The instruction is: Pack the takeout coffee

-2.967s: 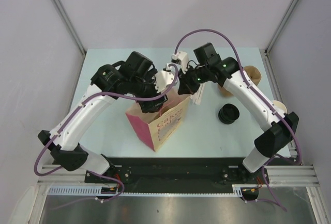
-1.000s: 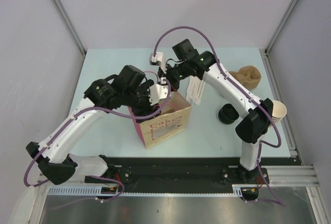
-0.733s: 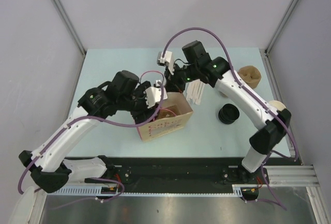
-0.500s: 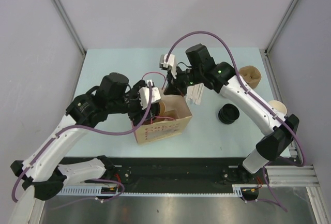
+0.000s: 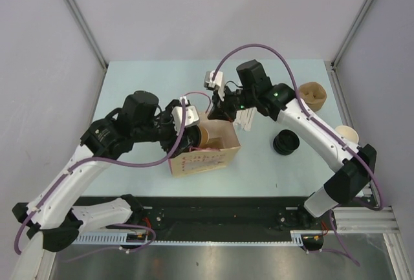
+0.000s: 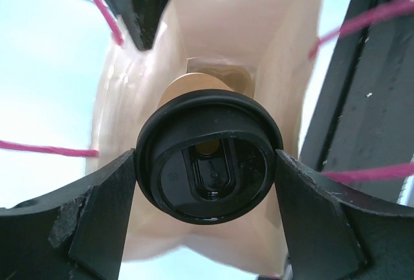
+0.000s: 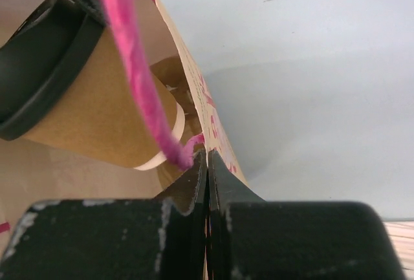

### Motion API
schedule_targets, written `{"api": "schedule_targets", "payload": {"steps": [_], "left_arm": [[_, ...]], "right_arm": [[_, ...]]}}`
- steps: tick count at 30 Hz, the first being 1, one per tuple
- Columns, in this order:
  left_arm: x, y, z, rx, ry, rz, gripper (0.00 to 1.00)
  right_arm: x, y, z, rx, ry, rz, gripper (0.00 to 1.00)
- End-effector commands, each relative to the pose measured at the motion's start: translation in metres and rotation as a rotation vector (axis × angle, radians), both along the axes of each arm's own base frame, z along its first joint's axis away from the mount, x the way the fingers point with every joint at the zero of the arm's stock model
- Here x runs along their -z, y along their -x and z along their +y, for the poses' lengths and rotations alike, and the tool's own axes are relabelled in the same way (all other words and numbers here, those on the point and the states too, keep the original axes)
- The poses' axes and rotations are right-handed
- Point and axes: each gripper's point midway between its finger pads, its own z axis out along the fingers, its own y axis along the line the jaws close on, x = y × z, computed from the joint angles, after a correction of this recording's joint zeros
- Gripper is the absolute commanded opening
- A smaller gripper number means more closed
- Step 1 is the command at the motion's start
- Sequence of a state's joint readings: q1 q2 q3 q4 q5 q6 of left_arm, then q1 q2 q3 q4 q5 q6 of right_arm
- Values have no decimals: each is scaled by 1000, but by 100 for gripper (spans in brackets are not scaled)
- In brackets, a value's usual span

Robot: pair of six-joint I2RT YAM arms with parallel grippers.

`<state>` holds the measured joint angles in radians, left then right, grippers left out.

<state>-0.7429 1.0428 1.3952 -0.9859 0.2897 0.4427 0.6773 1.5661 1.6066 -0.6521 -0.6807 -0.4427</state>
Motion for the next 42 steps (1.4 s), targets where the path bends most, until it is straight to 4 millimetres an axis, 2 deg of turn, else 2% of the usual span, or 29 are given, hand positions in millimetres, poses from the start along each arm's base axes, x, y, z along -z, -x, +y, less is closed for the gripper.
{"api": "schedule_targets", "payload": {"steps": [1,2,3,5,11,14,15,17,19,20,21,28,34,42], "left_arm": [[-4,-1,-14,-30,104,92,15],[-4,-4,-14,-44,113,101,15],[-7,-5,-16,-51,139,115,15],[-6,-9,-15,-72,153,132,16],[6,-17,-14,-109,140,116,16],[17,-25,-12,-145,97,82,16],[17,-28,-11,-160,94,57,16],[24,-34,-4,-204,76,33,16],[21,-40,-2,-225,95,-9,16],[28,-41,1,-240,83,-9,16],[27,-43,0,-243,96,-29,16],[22,-37,-1,-223,159,-51,17],[17,-39,-3,-270,212,-11,20],[33,-55,-2,-317,210,-62,19]], "right_arm": [[-46,6,-1,16,-110,-185,0],[-51,6,0,20,-124,-207,0],[-47,6,-1,30,-119,-214,0],[-56,5,-3,47,-144,-245,0],[-53,13,3,85,-129,-216,0],[-42,11,6,179,-77,-215,0],[-43,1,-1,279,-62,-233,0],[-43,5,1,303,-73,-223,0],[-45,2,-5,374,-83,-209,0],[-44,0,-6,393,-77,-204,0],[-44,-3,-10,424,-73,-209,0],[-51,-3,-19,467,-84,-274,0],[-53,1,-18,512,-87,-328,0],[-55,6,-22,553,-99,-294,0]]}}
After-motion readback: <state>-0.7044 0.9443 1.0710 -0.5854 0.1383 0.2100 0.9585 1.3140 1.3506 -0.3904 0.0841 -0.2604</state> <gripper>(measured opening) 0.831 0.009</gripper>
